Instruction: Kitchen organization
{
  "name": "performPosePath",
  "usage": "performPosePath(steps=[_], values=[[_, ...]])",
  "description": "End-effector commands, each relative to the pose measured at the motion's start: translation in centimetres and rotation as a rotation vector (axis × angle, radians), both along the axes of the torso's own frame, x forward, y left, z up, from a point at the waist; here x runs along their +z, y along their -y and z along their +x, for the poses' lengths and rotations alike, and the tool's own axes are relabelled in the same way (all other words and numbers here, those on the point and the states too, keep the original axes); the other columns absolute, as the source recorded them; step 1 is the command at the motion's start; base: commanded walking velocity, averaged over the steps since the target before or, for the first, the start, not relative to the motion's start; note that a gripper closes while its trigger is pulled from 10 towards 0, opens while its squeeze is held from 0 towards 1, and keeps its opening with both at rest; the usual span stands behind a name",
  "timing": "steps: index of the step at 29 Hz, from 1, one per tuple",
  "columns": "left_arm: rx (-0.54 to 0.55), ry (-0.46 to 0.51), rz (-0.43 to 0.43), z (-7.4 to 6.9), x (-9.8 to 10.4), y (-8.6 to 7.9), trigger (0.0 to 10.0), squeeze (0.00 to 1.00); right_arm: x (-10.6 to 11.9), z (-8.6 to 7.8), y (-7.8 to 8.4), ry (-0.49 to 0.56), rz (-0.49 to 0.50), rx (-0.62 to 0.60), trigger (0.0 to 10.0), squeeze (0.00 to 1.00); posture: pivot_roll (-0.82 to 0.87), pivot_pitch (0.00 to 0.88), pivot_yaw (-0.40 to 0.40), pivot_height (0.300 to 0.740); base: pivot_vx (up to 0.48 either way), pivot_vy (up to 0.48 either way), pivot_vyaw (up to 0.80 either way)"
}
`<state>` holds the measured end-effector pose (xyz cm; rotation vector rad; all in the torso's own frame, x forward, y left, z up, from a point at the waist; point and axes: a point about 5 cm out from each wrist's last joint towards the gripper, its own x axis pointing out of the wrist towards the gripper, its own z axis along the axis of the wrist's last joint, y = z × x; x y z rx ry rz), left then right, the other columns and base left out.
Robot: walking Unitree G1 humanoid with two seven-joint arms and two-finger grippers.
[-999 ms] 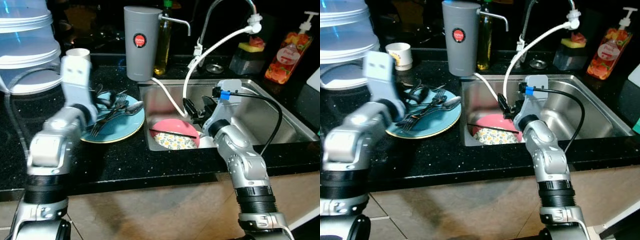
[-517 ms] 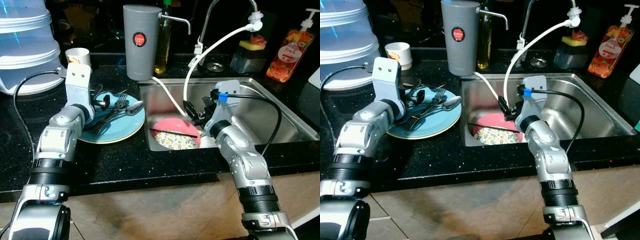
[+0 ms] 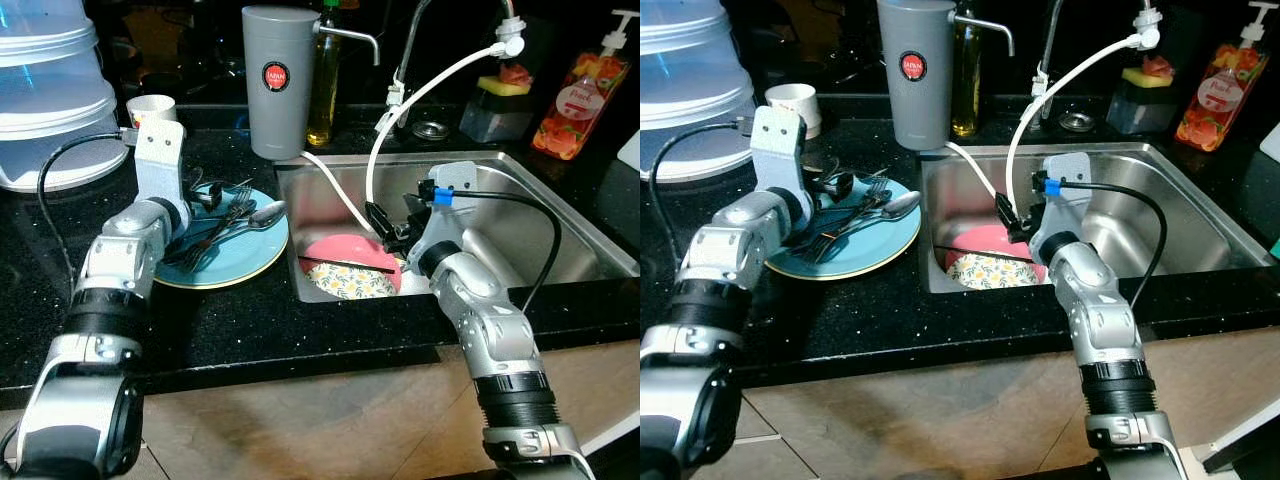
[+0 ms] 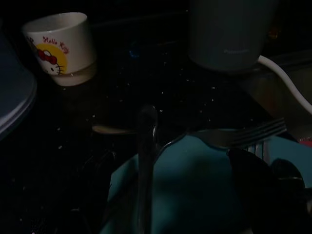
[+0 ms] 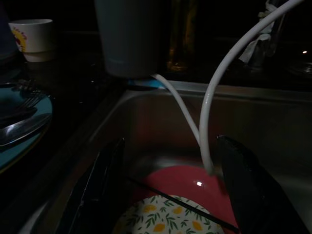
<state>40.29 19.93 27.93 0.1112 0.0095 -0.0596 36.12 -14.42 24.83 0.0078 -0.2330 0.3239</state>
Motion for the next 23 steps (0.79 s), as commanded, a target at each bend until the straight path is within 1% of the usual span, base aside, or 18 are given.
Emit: performPosePath(steps=[1, 2, 4, 5, 8, 13, 16, 19, 23], values=[[0.03, -0.02, 0.02, 0.06, 0.12, -0.6, 10.0, 0.0, 0.0, -0.21, -0.01, 0.011, -0.018, 0.005, 10.0, 0.0, -0.03, 0.126, 0.001, 0.74, 0.0, 0.0, 0.0], [0.03, -0.02, 0.02, 0.06, 0.12, -0.6, 10.0, 0.0, 0.0, -0.21, -0.01, 0.011, -0.018, 0.005, 10.0, 0.0, -0.03, 0.126, 0.001, 0.74, 0.0, 0.0, 0.0], [0.041, -0.063, 0.001, 0.19, -0.03, -0.62, 10.0, 0.0, -0.02, -0.17, 0.05, 0.009, -0.022, 0.003, 10.0, 0.0, -0.03, 0.127, 0.0, 0.74, 0.0, 0.0, 0.0], [0.041, -0.063, 0.001, 0.19, -0.03, -0.62, 10.0, 0.0, -0.02, -0.17, 0.05, 0.009, -0.022, 0.003, 10.0, 0.0, -0.03, 0.127, 0.0, 0.74, 0.0, 0.0, 0.0], [0.015, -0.096, 0.004, 0.39, -0.21, -0.37, 10.0, 0.0, 0.05, -0.17, -0.01, 0.01, -0.03, 0.005, 10.0, 0.0, -0.03, 0.125, 0.0, 0.74, 0.0, 0.0, 0.0], [0.006, -0.115, 0.0, 0.46, -0.27, -0.2, 10.0, 0.0, 0.14, -0.13, -0.05, 0.012, -0.034, 0.007, 10.0, 0.0, -0.03, 0.122, 0.0, 0.74, 0.0, 0.0, 0.0], [0.005, -0.172, 0.0, 0.42, -0.51, -0.02, 10.0, 0.0, 0.3, -0.04, 0.0, 0.017, -0.039, 0.006, 10.0, 0.0, -0.03, 0.12, 0.001, 0.74, 0.0, 0.0, 0.0], [0.011, -0.196, 0.003, 0.41, -0.64, -0.02, 10.0, 0.0, 0.37, 0.0, 0.06, 0.019, -0.041, 0.005, 10.0, 0.0, -0.03, 0.12, 0.002, 0.74, 0.0, 0.0, 0.0], [0.054, -0.21, 0.004, 0.46, -0.67, -0.51, 10.0, 0.0, 0.46, 0.15, -0.01, 0.009, -0.053, 0.019, 10.0, 0.0, -0.03, 0.122, 0.003, 0.74, 0.0, 0.0, 0.0]])
